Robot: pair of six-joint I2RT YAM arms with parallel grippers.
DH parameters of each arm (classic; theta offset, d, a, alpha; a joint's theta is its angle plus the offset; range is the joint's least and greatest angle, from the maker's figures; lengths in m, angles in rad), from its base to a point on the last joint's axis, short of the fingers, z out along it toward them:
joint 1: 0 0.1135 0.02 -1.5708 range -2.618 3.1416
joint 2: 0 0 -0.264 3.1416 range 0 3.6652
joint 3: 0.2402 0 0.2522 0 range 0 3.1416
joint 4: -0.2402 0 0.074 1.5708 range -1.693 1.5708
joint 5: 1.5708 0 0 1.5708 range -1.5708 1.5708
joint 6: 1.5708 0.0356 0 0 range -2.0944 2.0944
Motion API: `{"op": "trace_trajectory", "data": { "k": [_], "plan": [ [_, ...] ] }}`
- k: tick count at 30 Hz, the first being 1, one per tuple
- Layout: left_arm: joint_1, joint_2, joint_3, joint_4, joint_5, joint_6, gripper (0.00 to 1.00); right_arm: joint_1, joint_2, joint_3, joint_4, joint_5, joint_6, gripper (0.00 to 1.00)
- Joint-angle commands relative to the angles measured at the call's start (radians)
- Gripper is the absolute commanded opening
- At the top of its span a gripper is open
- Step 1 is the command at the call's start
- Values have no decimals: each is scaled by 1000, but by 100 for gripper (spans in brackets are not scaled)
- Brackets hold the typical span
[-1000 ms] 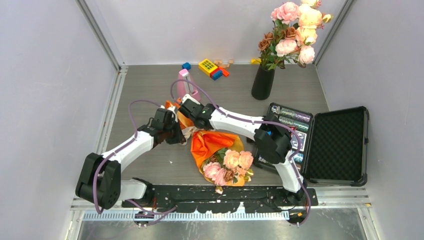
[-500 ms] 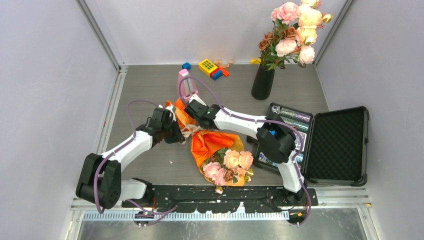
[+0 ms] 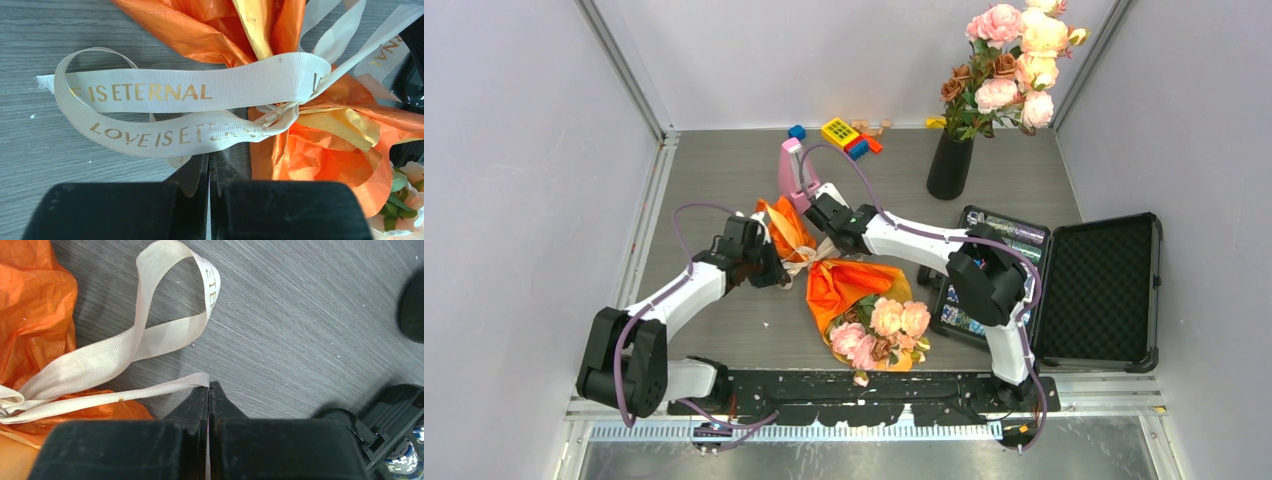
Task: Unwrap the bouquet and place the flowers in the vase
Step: Untie the ribbon from the wrapping paper.
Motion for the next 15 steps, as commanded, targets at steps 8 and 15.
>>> {"op": "trace_trajectory", "data": {
  "k": [8, 15],
  "plan": [
    [40, -20, -8, 4, 14, 0, 0, -43, -100, -45, 38, -13, 64, 0],
    [62, -35, -22, 13, 29, -24, 0, -69, -126, -81, 50, -40, 91, 0]
  ]
}}
